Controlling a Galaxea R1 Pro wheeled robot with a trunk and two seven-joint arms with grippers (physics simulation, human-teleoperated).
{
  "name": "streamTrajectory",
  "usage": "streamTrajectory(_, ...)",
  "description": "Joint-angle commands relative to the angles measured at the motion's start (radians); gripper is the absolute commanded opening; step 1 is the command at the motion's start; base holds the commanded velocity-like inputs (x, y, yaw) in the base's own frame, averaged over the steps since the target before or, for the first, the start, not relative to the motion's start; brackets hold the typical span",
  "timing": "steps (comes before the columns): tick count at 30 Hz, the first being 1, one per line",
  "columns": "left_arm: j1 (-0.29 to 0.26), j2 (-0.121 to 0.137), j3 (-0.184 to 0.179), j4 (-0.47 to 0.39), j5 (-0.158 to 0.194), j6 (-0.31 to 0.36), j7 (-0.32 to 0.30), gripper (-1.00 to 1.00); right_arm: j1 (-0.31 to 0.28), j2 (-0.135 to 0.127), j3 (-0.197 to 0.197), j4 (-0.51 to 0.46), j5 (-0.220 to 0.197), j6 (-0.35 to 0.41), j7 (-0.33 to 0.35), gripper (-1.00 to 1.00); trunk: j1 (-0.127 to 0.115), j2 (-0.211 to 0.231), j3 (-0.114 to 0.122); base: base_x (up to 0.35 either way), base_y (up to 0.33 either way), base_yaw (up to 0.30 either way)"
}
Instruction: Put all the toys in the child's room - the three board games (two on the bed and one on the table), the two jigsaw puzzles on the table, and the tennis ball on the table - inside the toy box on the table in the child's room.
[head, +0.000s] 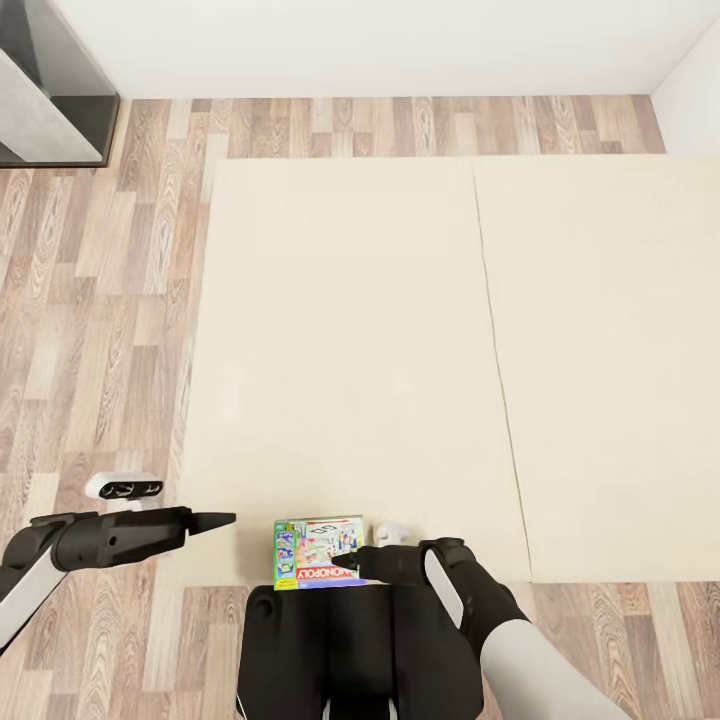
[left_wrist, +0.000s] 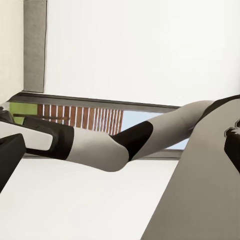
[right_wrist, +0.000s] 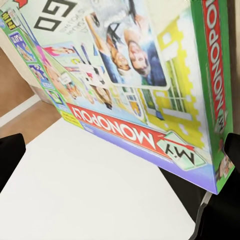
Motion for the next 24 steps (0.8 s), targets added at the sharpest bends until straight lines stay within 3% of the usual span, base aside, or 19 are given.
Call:
streamTrajectory(1,-0.001,0.001,-0.003,0.000,0.005,0.011,-0.002,1.00,0.000,0.000,0.001,-0.001,-0.009,0.008,-0.004,1.00,0.001,-0.002,-0.001,0.000,0.000,0.000)
streamTrajectory(24,0.000,0.001,-0.002,0.000,0.005,0.011,-0.002,1.00,0.000,0.000,0.002,-0.003,-0.009,0.007,-0.005,1.00,0.001,-0.002,-0.001,0.000,0.015,0.000)
